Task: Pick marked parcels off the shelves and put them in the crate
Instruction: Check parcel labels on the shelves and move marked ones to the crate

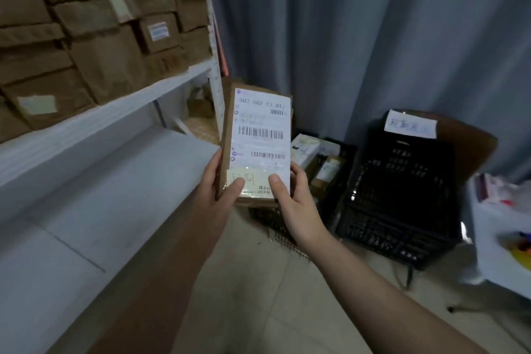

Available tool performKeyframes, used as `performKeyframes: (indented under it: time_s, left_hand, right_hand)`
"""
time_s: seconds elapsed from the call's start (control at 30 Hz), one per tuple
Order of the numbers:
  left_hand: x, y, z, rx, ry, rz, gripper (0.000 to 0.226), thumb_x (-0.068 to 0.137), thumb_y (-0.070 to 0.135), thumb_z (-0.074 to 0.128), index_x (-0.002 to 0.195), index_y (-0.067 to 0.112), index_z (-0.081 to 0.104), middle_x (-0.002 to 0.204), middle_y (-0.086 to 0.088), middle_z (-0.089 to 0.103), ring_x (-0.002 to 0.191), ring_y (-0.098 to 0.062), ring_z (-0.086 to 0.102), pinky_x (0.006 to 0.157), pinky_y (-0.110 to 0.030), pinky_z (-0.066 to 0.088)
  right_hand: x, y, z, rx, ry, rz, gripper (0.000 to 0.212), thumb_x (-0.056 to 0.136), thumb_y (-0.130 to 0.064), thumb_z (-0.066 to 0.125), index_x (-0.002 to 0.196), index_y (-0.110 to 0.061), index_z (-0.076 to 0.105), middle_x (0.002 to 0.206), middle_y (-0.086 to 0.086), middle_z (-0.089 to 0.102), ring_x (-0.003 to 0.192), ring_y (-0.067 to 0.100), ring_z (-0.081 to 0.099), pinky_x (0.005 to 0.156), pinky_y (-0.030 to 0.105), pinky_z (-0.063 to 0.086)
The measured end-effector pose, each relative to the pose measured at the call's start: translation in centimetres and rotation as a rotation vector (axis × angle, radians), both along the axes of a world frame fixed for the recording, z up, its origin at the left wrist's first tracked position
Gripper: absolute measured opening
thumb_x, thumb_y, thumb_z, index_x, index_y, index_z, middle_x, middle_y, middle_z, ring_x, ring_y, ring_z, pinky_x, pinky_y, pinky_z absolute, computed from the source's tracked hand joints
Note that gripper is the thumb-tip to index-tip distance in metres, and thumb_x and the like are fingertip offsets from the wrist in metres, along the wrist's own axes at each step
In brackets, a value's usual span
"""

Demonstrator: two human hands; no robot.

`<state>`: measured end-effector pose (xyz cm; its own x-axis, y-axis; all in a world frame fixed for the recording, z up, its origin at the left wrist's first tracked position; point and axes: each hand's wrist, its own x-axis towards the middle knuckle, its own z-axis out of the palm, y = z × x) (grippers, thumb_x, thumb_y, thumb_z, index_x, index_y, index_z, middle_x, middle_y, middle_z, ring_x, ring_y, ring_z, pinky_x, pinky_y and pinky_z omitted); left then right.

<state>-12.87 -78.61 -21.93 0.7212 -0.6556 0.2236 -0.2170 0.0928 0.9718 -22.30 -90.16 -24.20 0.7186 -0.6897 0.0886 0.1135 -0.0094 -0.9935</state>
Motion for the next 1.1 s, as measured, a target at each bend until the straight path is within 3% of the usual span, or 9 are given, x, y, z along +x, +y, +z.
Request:
performKeyframes:
  time_s: [0.2, 0.33, 0.43, 0.57, 0.7, 0.77, 0.9, 1.0, 1.1]
  left_hand:
    - [0.3, -7.1, -3.0, 0.116, 0.078, -0.135, 0.058, 0.092, 0.012, 0.058, 0.14, 0.032, 0.034, 0.125, 0.015, 0.057, 0.1, 0.014, 0.057, 0.07, -0.007, 0.048]
    - [2.3, -11.2, -5.8, 0.129, 0.195, -0.186, 0.058, 0.089, 0.027, 0.063, 0.133, 0.052, 0.033, 0.124, 0.018, 0.059, 0.104, 0.004, 0.06, 0.074, -0.014, 0.051]
    - [5.9, -14.9, -7.8, 0.175, 0.295, -0.218, 0.053, 0.093, 0.028, 0.057, 0.136, 0.047, 0.033, 0.121, 0.019, 0.059, 0.1, 0.005, 0.061, 0.075, -0.016, 0.051]
    - [13.7, -22.1, -9.8, 0.263, 0.367, -0.253, 0.053, 0.091, 0.047, 0.054, 0.139, 0.051, 0.031, 0.13, 0.018, 0.055, 0.105, 0.001, 0.059, 0.09, -0.032, 0.048]
    - [21.0, -29.3, -10.4, 0.314, 0.36, -0.331, 0.053, 0.095, 0.05, 0.045, 0.143, 0.051, 0.023, 0.14, 0.019, 0.043, 0.125, -0.007, 0.044, 0.105, -0.037, 0.035]
    - [23.4, -32.2, -10.8, 0.34, 0.358, -0.366, 0.053, 0.097, 0.046, 0.043, 0.144, 0.049, 0.02, 0.138, 0.02, 0.041, 0.123, -0.005, 0.041, 0.1, -0.031, 0.033]
    - [26.2, -36.2, -14.2, 0.422, 0.339, -0.356, 0.058, 0.094, 0.033, 0.055, 0.143, 0.038, 0.025, 0.129, 0.014, 0.048, 0.099, 0.004, 0.05, 0.078, -0.019, 0.042]
    - [27.3, -37.9, -19.0, 0.531, 0.4, -0.34, 0.07, 0.09, 0.022, 0.062, 0.145, 0.032, 0.021, 0.131, 0.007, 0.047, 0.096, -0.005, 0.053, 0.07, -0.02, 0.046]
    - [27.8, -38.5, -24.3, 0.605, 0.475, -0.371, 0.073, 0.09, 0.025, 0.063, 0.148, 0.029, 0.018, 0.131, 0.01, 0.046, 0.1, -0.006, 0.055, 0.071, -0.023, 0.052]
  right_hand:
    - [-2.2, -5.9, -2.2, 0.048, 0.14, -0.051, 0.058, 0.089, -0.041, 0.061, 0.14, -0.034, 0.033, 0.123, -0.02, 0.056, 0.105, -0.007, 0.057, 0.088, 0.018, 0.05]
    - [-0.9, -10.0, -4.1, 0.116, 0.193, -0.097, 0.067, 0.085, -0.044, 0.065, 0.143, -0.03, 0.033, 0.133, -0.012, 0.053, 0.111, -0.001, 0.055, 0.085, 0.017, 0.05]
    - [2.6, -13.8, -5.6, 0.198, 0.242, -0.089, 0.074, 0.078, -0.051, 0.072, 0.138, -0.034, 0.032, 0.134, -0.009, 0.048, 0.109, 0.003, 0.057, 0.078, 0.017, 0.052]
    - [9.4, -20.7, -6.5, 0.326, 0.289, -0.066, 0.084, 0.071, -0.054, 0.075, 0.137, -0.041, 0.025, 0.128, -0.003, 0.055, 0.106, 0.015, 0.063, 0.088, 0.035, 0.054]
    - [15.4, -27.2, -6.8, 0.383, 0.324, -0.064, 0.083, 0.08, -0.047, 0.07, 0.144, -0.044, 0.017, 0.122, -0.01, 0.057, 0.104, 0.011, 0.061, 0.073, 0.028, 0.049]
    - [17.5, -30.2, -7.8, 0.401, 0.336, -0.077, 0.087, 0.08, -0.043, 0.072, 0.146, -0.047, 0.015, 0.128, -0.009, 0.056, 0.109, 0.014, 0.059, 0.076, 0.034, 0.049]
    - [19.5, -34.1, -11.5, 0.436, 0.337, -0.101, 0.077, 0.086, -0.025, 0.066, 0.142, -0.05, 0.021, 0.126, -0.009, 0.058, 0.102, 0.012, 0.063, 0.071, 0.026, 0.053]
    - [19.6, -35.3, -16.5, 0.501, 0.385, -0.058, 0.094, 0.072, -0.036, 0.075, 0.143, -0.053, 0.017, 0.13, -0.009, 0.058, 0.113, 0.018, 0.06, 0.096, 0.044, 0.049]
    - [19.4, -35.3, -22.5, 0.597, 0.463, -0.033, 0.096, 0.071, -0.024, 0.076, 0.144, -0.048, 0.019, 0.132, -0.007, 0.055, 0.113, 0.021, 0.059, 0.09, 0.04, 0.052]
